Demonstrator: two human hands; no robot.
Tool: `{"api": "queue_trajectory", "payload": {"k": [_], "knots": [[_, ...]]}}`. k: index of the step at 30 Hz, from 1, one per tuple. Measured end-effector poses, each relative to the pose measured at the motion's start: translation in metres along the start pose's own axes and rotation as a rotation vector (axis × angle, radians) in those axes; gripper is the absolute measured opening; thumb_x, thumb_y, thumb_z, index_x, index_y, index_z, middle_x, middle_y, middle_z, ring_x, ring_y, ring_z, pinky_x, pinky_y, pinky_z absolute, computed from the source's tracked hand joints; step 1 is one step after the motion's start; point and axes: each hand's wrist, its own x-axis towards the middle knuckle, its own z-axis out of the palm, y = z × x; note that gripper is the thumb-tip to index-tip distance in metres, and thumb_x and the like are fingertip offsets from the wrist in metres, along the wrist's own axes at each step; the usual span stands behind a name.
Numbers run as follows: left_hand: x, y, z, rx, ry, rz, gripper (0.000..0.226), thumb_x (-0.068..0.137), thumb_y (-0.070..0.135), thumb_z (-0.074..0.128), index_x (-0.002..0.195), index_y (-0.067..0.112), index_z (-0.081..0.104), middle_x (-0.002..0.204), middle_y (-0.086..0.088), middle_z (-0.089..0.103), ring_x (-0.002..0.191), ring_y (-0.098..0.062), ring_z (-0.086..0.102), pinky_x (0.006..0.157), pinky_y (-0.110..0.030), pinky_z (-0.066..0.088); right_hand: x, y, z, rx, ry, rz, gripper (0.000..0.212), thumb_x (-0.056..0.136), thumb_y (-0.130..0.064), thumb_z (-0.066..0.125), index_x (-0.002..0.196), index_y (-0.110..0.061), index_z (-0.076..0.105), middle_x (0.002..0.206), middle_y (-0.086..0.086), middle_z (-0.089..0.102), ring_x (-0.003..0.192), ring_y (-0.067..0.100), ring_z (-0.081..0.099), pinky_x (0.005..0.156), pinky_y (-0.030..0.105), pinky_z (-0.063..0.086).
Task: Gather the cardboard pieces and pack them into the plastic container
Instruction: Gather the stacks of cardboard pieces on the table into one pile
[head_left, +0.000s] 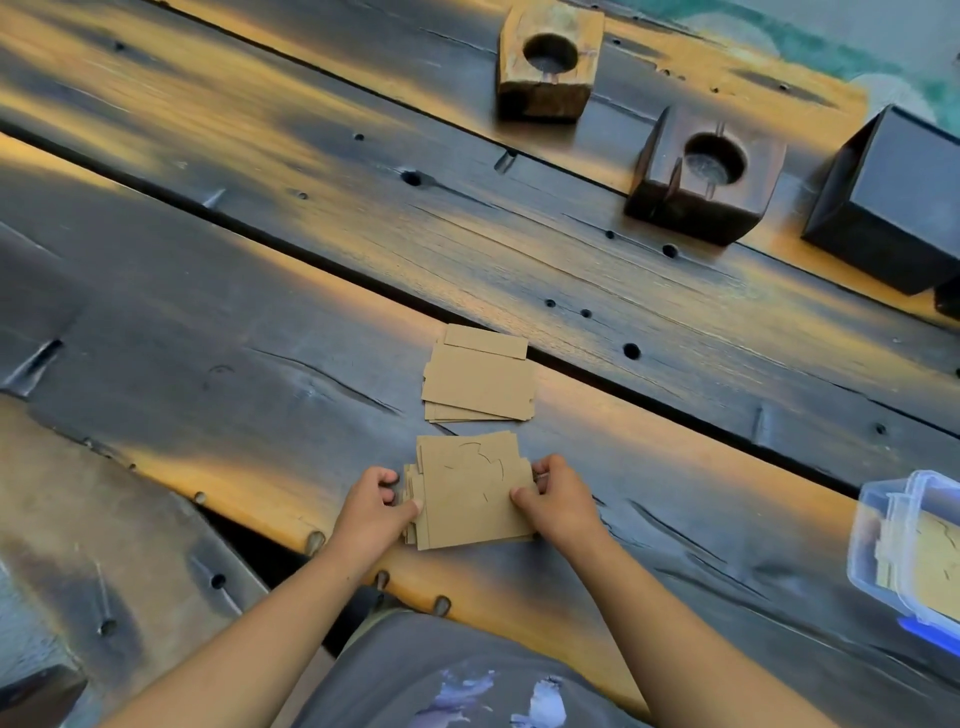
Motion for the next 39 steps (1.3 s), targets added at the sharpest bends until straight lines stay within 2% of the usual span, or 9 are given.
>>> {"api": "queue_trajectory", "payload": {"k": [4,9,12,16,21,25,29,33,39], "knots": [[0.000,0.001,0.002,-0.057,-0.034,-0.062,0.063,0.081,0.025,0.075,0.134,0.012,0.045,0.107,-0.002,0.054,0.099,-0.016,0.057,0.081,-0.028,0.045,0.005,0.000,-0.002,0.034,-0.053,0.037,0.032,0.079,-0.032,0.069,0.102,-0.018,0.051,0.103,0.001,0.061,0.092,0.019,0.061,0.079,0.037,0.053],[0.003,0.007,0.009,-0.151,-0.090,-0.159,0.073,0.080,0.023,0.077,0.141,0.008,0.038,0.122,-0.011,0.059,0.110,-0.024,0.059,0.095,-0.038,0.050,0.010,-0.009,0.001,-0.013,-0.100,0.071,0.035,0.077,-0.037,0.069,0.101,-0.021,0.050,0.106,0.002,0.060,0.089,0.017,0.059,0.067,0.032,0.049],[0.008,0.012,0.012,-0.121,-0.079,-0.159,0.070,0.077,0.021,0.079,0.135,0.006,0.041,0.118,-0.014,0.061,0.108,-0.027,0.062,0.099,-0.043,0.050,0.012,-0.012,0.002,-0.054,-0.098,0.076,0.042,0.078,-0.037,0.069,0.110,-0.018,0.050,0.113,0.005,0.058,0.097,0.022,0.058,0.077,0.035,0.050],[0.011,0.024,0.013,-0.091,-0.109,-0.142,0.072,0.075,0.028,0.081,0.130,0.011,0.037,0.118,-0.010,0.059,0.107,-0.025,0.060,0.093,-0.041,0.052,0.014,-0.015,0.004,-0.053,-0.091,0.116,0.048,0.078,-0.036,0.071,0.115,-0.014,0.049,0.118,0.008,0.056,0.103,0.025,0.058,0.084,0.038,0.051],[0.011,0.032,0.011,-0.069,-0.109,-0.110,0.049,0.077,0.022,0.080,0.113,0.011,0.050,0.111,-0.009,0.064,0.101,-0.024,0.064,0.084,-0.041,0.057,0.019,-0.021,0.005,-0.003,-0.104,0.181,0.051,0.076,-0.036,0.074,0.113,-0.014,0.047,0.119,0.008,0.055,0.104,0.026,0.057,0.085,0.040,0.051],[0.012,0.041,-0.003,-0.110,-0.120,-0.061,0.045,0.077,0.022,0.081,0.111,0.009,0.053,0.103,-0.015,0.066,0.091,-0.024,0.068,0.077,-0.039,0.057,0.025,-0.021,-0.006,0.150,-0.122,0.189,0.049,0.073,-0.037,0.079,0.103,-0.016,0.047,0.110,0.004,0.061,0.101,0.024,0.061,0.090,0.044,0.053],[0.019,0.063,-0.016,-0.129,-0.102,0.015,0.042,0.076,0.022,0.081,0.107,0.012,0.054,0.105,-0.016,0.067,0.095,-0.026,0.068,0.079,-0.041,0.057,0.033,-0.033,-0.021,0.282,-0.103,0.138,0.045,0.070,-0.032,0.083,0.092,-0.019,0.046,0.095,0.000,0.060,0.088,0.018,0.062,0.084,0.045,0.056],[0.036,0.094,-0.023,-0.125,-0.094,0.079,0.043,0.077,0.024,0.080,0.109,0.014,0.053,0.106,-0.007,0.067,0.090,-0.016,0.066,0.064,-0.026,0.051,0.048,-0.055,-0.037,0.361,-0.053,0.111,0.044,0.072,-0.027,0.082,0.092,-0.018,0.045,0.095,0.000,0.059,0.084,0.016,0.059,0.076,0.041,0.055],[0.068,0.126,-0.027,-0.058,-0.087,0.126,0.045,0.077,0.029,0.079,0.110,0.017,0.051,0.108,-0.007,0.065,0.098,-0.021,0.065,0.086,-0.041,0.055,0.078,-0.074,-0.054,0.325,0.005,0.077,0.052,0.072,-0.032,0.082,0.107,-0.016,0.047,0.100,-0.002,0.057,0.091,0.017,0.058,0.076,0.036,0.051]]}}
